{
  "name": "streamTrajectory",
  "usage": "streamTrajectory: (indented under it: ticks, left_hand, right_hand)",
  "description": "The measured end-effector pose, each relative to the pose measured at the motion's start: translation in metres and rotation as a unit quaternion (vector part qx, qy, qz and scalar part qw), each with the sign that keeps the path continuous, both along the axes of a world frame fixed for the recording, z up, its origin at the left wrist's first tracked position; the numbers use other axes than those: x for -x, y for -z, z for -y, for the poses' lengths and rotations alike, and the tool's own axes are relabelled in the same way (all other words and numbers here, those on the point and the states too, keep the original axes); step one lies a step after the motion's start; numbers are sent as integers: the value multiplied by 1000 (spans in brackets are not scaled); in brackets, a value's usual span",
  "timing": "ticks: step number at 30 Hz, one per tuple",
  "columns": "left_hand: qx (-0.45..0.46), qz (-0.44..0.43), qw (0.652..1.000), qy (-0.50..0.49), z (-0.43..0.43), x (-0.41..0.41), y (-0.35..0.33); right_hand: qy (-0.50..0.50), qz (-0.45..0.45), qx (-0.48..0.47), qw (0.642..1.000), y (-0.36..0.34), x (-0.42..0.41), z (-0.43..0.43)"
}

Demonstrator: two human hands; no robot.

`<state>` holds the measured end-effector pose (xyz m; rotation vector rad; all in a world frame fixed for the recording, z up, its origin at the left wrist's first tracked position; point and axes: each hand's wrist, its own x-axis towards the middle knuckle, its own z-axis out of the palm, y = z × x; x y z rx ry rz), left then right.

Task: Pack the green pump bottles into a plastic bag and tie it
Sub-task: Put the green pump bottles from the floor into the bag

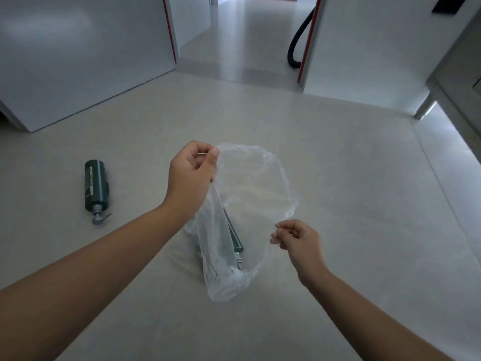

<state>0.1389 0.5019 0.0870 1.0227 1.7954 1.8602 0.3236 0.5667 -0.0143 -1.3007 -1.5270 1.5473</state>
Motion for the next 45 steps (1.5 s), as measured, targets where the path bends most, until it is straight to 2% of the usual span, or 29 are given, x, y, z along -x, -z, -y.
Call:
streamTrajectory:
  ticks: [10,14,24,32,36,40,45]
  left_hand:
    - [-51,-39,979,-192,27,85,-42]
    - [-64,27,970,-235,47,123,-59]
    - [-131,98,945,-282,135,208,-128]
    - [-141,103,921,-349,239,278,-159]
    - [-143,89,903,-395,278,314,-158]
    - [-151,59,878,-450,310,346,-143]
    - [-149,6,813,-562,351,372,-122]
  right_hand:
    - [-45,-38,-116,992,-108,88,-35]
    - [-58,-64,-112,990,-136,131,-23]
    - [-125,-139,-91,978,-219,244,38]
    - [-207,-147,-45,966,-251,354,119]
    - [-279,-171,7,945,-251,415,152]
    - [-362,-170,12,916,-230,473,183]
    - [-467,-178,51,865,-194,537,211]
